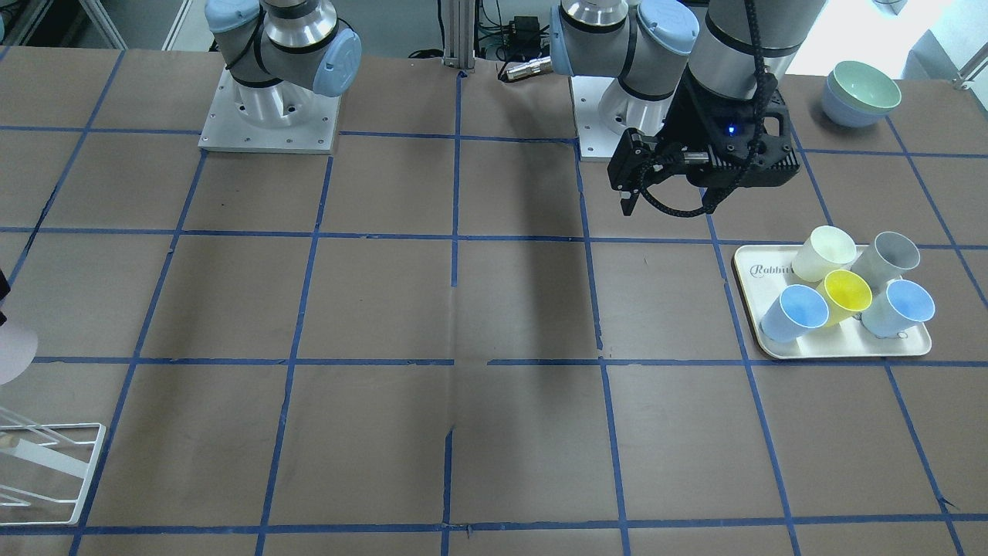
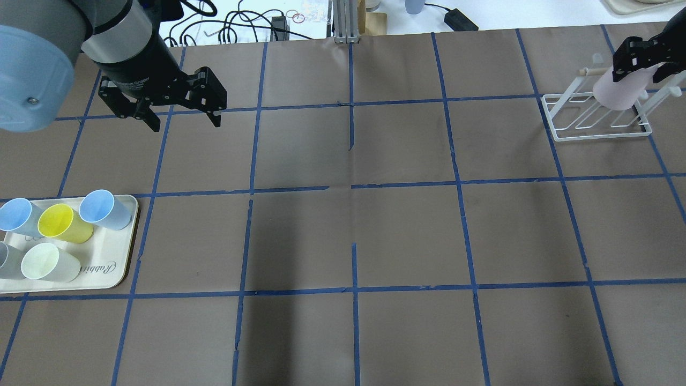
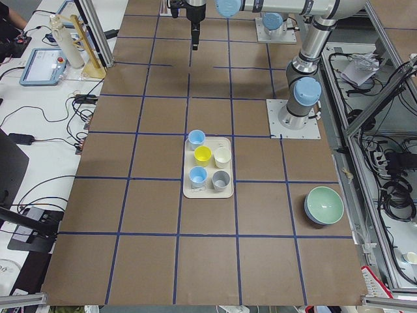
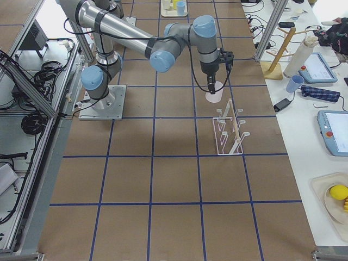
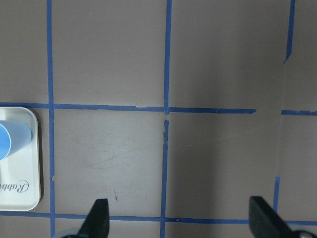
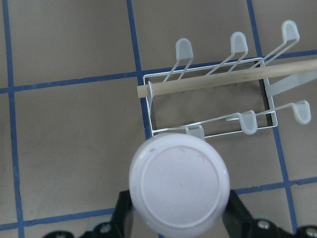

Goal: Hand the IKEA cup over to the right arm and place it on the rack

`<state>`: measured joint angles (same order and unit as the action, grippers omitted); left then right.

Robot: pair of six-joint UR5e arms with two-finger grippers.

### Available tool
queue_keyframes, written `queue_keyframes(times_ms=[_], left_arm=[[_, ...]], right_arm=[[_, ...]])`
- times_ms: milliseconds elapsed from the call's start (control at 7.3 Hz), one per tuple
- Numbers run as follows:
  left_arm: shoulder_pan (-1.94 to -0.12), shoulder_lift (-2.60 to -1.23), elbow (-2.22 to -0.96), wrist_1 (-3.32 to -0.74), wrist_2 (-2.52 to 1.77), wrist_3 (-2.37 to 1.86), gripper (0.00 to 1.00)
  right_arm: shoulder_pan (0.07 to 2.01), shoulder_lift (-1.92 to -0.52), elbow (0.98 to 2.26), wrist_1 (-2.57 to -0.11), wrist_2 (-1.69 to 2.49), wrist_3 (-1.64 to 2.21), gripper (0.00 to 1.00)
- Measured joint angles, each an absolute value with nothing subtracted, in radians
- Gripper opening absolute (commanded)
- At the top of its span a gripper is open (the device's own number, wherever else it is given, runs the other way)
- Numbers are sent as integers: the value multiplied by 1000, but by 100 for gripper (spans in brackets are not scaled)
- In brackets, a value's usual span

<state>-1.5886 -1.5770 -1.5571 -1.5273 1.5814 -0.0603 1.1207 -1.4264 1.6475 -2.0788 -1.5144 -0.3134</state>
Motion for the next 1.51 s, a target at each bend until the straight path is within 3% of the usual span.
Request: queue_keyframes(times_ms=[685, 1507], left_arm=[[-1585, -1578, -1557, -1528, 1581, -60, 100], [-1585, -1577, -1558, -1528, 1583, -60, 100]], right_arm=[[1082, -1326, 1649, -2218, -1500, -308, 0], [1089, -1295, 1651, -2219, -1497, -263, 0]])
